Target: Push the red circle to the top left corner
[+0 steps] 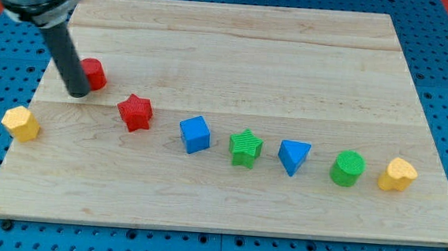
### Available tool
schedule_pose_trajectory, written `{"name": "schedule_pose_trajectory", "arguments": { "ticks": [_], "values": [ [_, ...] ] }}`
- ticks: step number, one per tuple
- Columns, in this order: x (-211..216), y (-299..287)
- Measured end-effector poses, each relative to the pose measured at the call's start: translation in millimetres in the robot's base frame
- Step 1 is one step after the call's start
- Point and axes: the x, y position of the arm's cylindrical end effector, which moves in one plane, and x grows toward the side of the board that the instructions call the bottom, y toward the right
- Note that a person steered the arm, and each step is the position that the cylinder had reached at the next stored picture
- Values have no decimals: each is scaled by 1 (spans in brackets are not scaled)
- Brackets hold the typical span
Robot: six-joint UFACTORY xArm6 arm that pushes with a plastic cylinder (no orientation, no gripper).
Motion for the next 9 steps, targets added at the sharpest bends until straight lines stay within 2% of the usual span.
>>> {"name": "schedule_pose_trajectory", "arguments": {
  "ticks": [1, 2, 3, 4, 5, 6, 7, 8, 9],
  "values": [
    [-31, 33],
    [-98, 7],
    [-52, 73],
    [7, 78],
    [-24, 1],
    [-45, -19],
    [-15, -22],
    [-28, -73],
    [-68, -44]
  ]
}}
